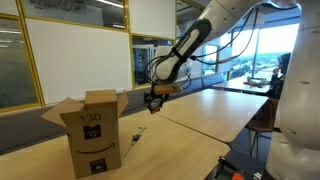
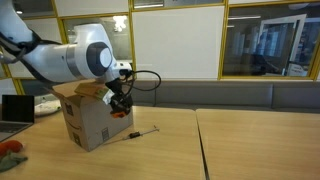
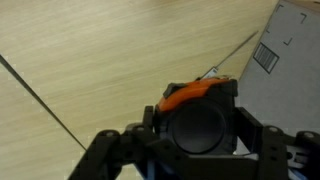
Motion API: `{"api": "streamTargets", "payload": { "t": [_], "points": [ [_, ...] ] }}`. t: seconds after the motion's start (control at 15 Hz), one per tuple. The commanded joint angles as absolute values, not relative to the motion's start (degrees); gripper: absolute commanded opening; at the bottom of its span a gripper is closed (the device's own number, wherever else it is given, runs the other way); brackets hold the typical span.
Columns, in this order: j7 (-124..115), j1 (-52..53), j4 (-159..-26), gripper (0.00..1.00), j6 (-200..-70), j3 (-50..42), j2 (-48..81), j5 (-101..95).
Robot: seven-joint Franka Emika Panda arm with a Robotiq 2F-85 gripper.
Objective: Put the objects on the table in the box
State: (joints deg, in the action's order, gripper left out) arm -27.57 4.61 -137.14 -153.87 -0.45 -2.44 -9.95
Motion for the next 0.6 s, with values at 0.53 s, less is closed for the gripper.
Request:
{"api": "streamTargets", "payload": {
  "t": [0.53],
  "points": [
    [-44.0,1.2,-127.3,0.55,-149.0,12.1,-10.5,-23.9]
  ]
}}
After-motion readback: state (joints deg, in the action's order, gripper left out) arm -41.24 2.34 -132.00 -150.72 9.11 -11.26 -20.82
